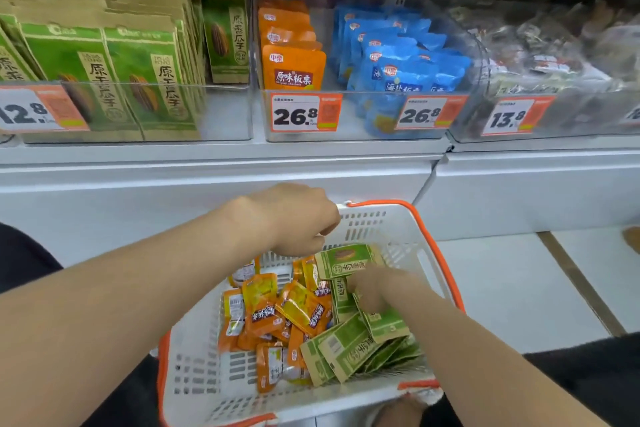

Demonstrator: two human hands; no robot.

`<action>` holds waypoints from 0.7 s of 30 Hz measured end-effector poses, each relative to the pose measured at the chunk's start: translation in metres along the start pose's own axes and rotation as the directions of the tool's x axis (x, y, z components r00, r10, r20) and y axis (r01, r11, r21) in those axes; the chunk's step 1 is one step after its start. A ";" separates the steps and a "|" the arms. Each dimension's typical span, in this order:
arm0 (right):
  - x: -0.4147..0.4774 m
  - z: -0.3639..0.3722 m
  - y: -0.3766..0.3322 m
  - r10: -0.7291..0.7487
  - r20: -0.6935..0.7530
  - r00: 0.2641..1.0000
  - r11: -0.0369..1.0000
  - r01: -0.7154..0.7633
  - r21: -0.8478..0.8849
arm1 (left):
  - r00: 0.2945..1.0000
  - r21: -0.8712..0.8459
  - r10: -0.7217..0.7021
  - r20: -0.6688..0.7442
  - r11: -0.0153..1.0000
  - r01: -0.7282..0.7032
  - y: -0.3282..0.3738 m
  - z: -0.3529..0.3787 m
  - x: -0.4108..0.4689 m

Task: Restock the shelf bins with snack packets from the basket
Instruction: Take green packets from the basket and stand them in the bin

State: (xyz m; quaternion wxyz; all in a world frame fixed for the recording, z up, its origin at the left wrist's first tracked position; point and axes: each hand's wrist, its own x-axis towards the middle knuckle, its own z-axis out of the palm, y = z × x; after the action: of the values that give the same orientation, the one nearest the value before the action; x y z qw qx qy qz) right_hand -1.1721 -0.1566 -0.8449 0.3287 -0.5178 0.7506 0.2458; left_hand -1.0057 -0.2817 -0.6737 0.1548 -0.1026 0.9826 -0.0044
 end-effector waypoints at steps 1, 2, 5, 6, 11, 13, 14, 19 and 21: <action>0.002 0.009 0.003 0.024 0.028 0.999 1.000 -0.024 0.005 | 1.000 0.008 0.003 0.006 1.000 -0.003 0.001 0.001 0.002; 0.004 0.016 0.005 0.047 0.036 0.998 0.999 -0.047 0.008 | 1.000 0.013 0.005 0.011 1.000 -0.005 0.002 0.001 0.005; 0.005 0.030 0.009 0.069 -0.022 0.997 0.998 -0.069 0.008 | 0.999 0.019 0.006 0.036 1.000 -0.007 0.005 0.002 0.011; 0.006 0.033 0.009 0.059 -0.032 0.998 0.998 -0.059 0.012 | 0.999 0.017 0.004 0.049 1.000 -0.005 0.006 0.003 0.012; -0.002 0.015 -0.005 0.031 0.030 0.999 0.988 -0.035 0.153 | 0.993 -0.054 -0.010 0.122 0.998 0.017 0.005 0.007 0.017; -0.011 -0.007 -0.014 -0.033 0.034 0.999 0.943 0.020 0.332 | 0.984 -0.118 -0.020 0.175 0.992 0.041 0.001 0.010 0.016; -0.014 -0.018 -0.019 -0.068 0.040 0.997 0.894 0.043 0.446 | 0.978 -0.139 -0.028 0.207 0.989 0.058 -0.001 0.011 0.015; -0.022 -0.051 -0.053 -0.118 0.089 0.989 0.183 -0.066 0.981 | 0.921 -0.195 -0.080 0.382 0.967 0.165 -0.010 0.017 0.005; -0.029 -0.065 -0.065 -0.158 0.071 0.985 -0.078 -0.084 0.993 | 0.905 -0.293 -0.100 0.412 0.926 0.236 -0.016 0.021 0.000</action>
State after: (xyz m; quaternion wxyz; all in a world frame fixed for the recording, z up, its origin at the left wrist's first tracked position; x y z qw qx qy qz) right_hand -1.1191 -0.2071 -0.7814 0.6700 -0.1078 0.6450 -0.3514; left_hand -0.9965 -0.2965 -0.6931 0.3264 -0.2120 0.9052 0.1705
